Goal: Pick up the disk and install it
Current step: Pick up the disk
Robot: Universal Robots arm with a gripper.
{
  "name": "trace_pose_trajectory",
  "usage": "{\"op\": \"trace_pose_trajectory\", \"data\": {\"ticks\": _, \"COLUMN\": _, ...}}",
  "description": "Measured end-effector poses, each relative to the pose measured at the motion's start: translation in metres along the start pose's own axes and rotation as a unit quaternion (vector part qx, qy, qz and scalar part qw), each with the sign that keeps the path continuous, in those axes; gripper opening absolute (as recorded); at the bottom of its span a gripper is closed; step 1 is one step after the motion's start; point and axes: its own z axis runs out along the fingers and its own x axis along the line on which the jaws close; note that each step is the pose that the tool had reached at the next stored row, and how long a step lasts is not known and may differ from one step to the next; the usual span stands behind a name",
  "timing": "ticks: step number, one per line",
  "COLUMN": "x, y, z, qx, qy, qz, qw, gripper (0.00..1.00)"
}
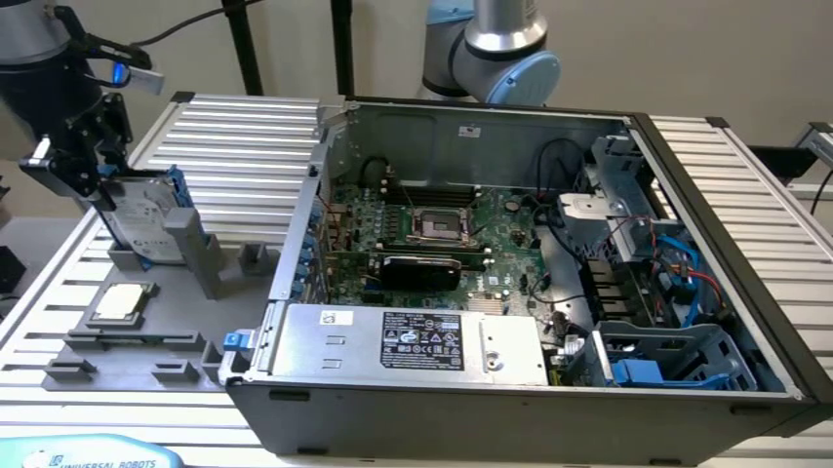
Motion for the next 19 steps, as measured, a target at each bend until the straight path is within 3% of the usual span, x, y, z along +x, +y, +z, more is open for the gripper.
{"op": "trace_pose_trajectory", "data": {"ticks": 19, "x": -0.0002, "y": 0.0012, "z": 0.0024, "qx": 0.0006, "qy": -0.0004, "qz": -0.015, "qw": 0.9999, "gripper": 0.54}}
